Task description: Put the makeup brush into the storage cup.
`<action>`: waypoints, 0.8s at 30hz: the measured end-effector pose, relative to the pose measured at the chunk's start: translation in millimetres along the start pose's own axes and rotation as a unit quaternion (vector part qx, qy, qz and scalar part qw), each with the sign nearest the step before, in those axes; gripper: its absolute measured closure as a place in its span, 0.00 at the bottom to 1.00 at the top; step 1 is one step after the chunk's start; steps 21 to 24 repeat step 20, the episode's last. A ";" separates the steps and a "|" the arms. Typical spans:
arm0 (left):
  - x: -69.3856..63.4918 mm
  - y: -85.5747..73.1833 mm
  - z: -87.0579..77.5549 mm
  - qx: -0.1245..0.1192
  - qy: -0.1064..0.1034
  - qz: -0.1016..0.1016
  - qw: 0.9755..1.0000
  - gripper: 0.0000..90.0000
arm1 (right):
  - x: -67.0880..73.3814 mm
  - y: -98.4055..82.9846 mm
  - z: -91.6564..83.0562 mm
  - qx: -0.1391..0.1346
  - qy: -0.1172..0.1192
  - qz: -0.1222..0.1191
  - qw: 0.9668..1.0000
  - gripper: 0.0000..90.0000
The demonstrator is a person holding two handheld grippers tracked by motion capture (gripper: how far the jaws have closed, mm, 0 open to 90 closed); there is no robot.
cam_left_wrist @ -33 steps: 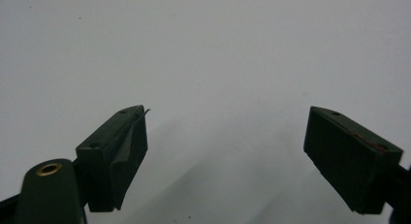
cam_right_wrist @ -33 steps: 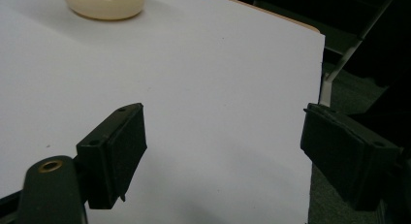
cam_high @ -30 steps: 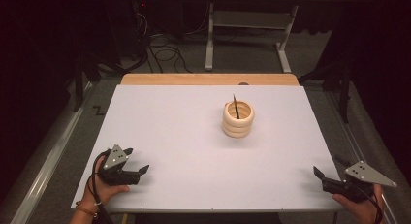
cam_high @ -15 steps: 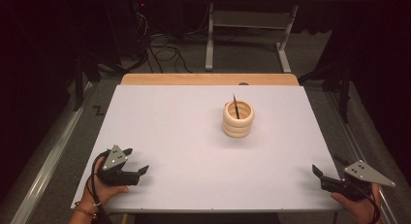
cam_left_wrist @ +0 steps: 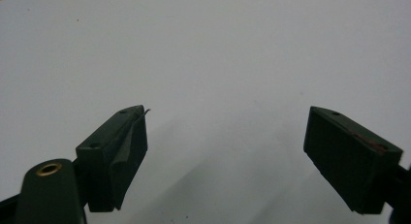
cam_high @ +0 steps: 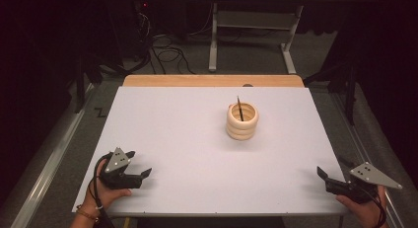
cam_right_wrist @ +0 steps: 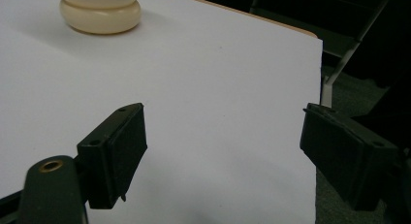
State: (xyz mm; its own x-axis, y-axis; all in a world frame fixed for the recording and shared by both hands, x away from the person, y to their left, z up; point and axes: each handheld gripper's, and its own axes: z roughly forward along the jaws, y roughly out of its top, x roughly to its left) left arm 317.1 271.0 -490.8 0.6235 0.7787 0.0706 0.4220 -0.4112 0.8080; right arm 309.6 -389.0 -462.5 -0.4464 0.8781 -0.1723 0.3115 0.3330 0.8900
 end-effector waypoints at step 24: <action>0.3 0.6 3.4 0.004 -0.004 -0.005 1.000 0.19 | -0.7 -1.0 2.8 0.008 0.002 0.004 1.000 0.19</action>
